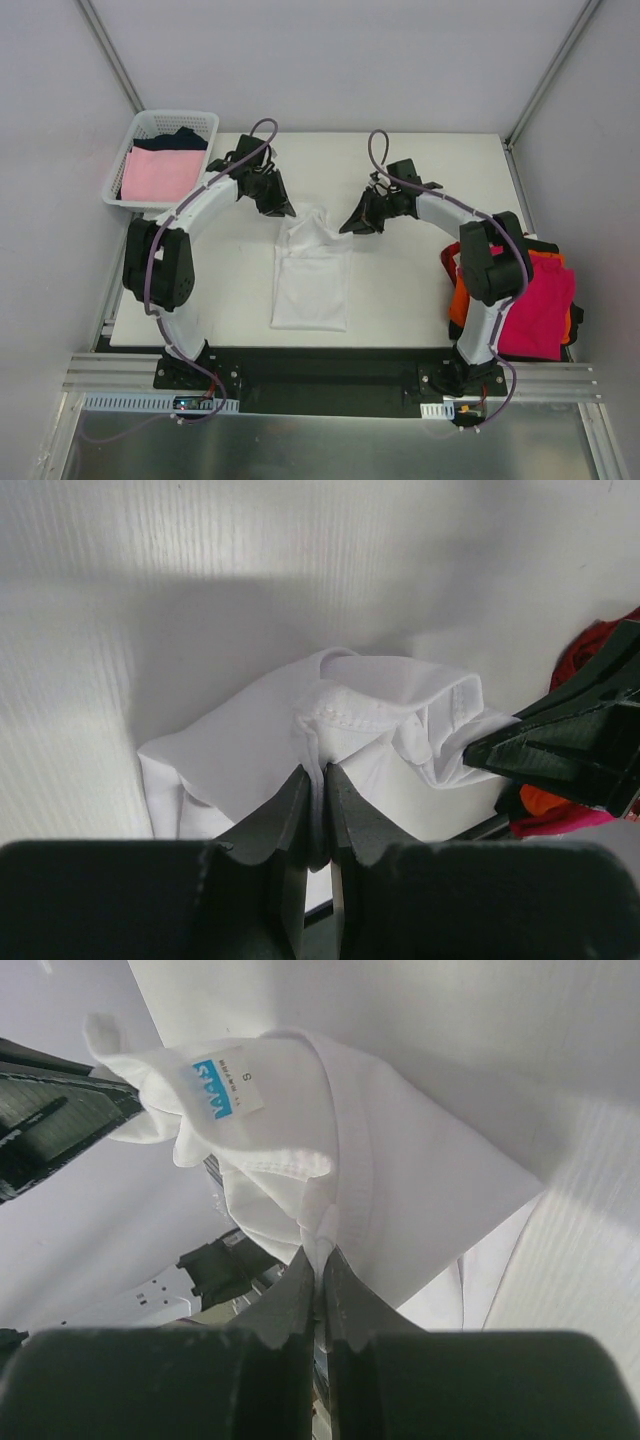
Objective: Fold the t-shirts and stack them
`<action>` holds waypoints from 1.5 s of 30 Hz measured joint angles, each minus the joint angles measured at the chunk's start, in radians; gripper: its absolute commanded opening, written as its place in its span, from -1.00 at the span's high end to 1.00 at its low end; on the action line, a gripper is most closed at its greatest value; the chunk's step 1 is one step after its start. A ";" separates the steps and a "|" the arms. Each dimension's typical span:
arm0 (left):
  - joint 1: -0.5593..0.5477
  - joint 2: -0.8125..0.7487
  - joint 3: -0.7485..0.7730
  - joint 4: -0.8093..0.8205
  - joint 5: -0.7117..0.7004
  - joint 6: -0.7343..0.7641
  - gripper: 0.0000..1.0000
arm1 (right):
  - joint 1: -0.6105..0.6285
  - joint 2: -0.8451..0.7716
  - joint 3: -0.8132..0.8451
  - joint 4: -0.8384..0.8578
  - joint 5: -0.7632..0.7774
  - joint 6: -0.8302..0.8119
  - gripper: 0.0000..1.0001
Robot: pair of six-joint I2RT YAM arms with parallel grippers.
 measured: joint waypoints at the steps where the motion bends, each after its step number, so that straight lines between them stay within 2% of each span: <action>1: -0.006 -0.023 -0.017 0.000 -0.001 -0.003 0.78 | 0.010 -0.021 -0.018 -0.009 0.003 -0.005 0.91; 12: -0.043 -0.227 -0.208 -0.002 -0.024 -0.021 0.77 | 0.082 -0.175 -0.205 -0.072 0.042 -0.053 0.92; 22: -0.069 -0.346 -0.337 -0.008 -0.027 -0.045 0.75 | 0.104 -0.297 -0.249 -0.172 0.079 -0.110 0.92; 35: -0.090 -0.389 -0.333 -0.039 -0.038 -0.052 0.72 | 0.135 -0.329 -0.209 -0.338 0.137 -0.169 0.92; 45: -0.138 -0.463 -0.330 -0.057 -0.050 -0.054 0.71 | 0.219 -0.364 -0.166 -0.364 0.183 -0.169 0.93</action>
